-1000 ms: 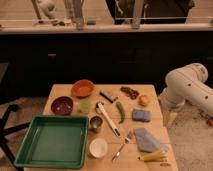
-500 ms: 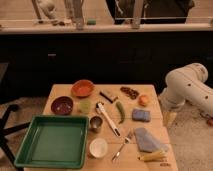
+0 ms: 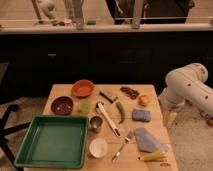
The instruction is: Wipe table surface with sponge
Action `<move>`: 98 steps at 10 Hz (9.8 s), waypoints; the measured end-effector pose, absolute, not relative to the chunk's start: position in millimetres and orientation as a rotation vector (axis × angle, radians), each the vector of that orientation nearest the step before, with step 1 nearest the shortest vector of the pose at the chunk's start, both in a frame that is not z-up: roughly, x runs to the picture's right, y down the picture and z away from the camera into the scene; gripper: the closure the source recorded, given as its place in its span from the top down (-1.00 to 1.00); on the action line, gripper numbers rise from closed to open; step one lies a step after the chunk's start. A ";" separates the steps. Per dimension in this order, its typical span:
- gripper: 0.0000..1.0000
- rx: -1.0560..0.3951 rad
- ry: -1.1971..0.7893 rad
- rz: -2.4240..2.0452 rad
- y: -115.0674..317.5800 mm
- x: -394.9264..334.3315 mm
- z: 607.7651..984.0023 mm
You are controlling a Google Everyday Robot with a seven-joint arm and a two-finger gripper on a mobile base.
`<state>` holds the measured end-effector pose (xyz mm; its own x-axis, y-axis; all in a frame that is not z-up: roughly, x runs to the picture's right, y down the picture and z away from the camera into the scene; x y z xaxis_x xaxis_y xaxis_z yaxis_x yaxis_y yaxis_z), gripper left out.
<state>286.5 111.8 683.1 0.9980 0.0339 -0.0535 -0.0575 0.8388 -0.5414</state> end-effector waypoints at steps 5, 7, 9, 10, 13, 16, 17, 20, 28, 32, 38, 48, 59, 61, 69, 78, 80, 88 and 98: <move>0.60 -0.574 0.042 0.048 111.8 286.5 683.1; 0.60 -0.575 0.038 0.055 111.7 286.7 682.8; 0.60 -0.580 0.011 0.107 111.5 286.8 684.5; 0.60 -0.582 0.003 0.129 112.1 287.1 686.4; 0.60 -0.591 -0.037 0.222 118.0 292.7 700.1; 0.60 -0.581 -0.046 0.235 126.4 294.1 715.6; 0.60 -0.575 -0.049 0.223 128.9 291.4 721.2; 0.60 -0.568 -0.084 0.169 131.3 281.9 734.5; 0.60 -0.660 -0.137 0.121 139.7 263.4 804.7; 0.60 -0.690 -0.095 0.158 152.0 262.9 831.8; 0.60 -0.683 -0.070 0.181 152.8 264.2 836.7; 0.60 -0.668 -0.075 0.323 165.7 281.5 865.9; 0.55 -0.721 -0.046 0.204 177.8 264.0 884.8; 0.18 -0.724 -0.051 0.204 178.2 265.1 885.9; -1.00 -0.715 -0.083 0.225 170.6 269.0 882.5; -1.00 -0.703 -0.052 0.221 165.2 274.1 883.6; -1.00 -0.711 -0.038 0.212 166.3 274.5 887.3; -1.00 -0.742 -0.017 0.138 181.5 283.1 870.5; -1.00 -0.727 0.095 0.109 178.6 295.8 885.4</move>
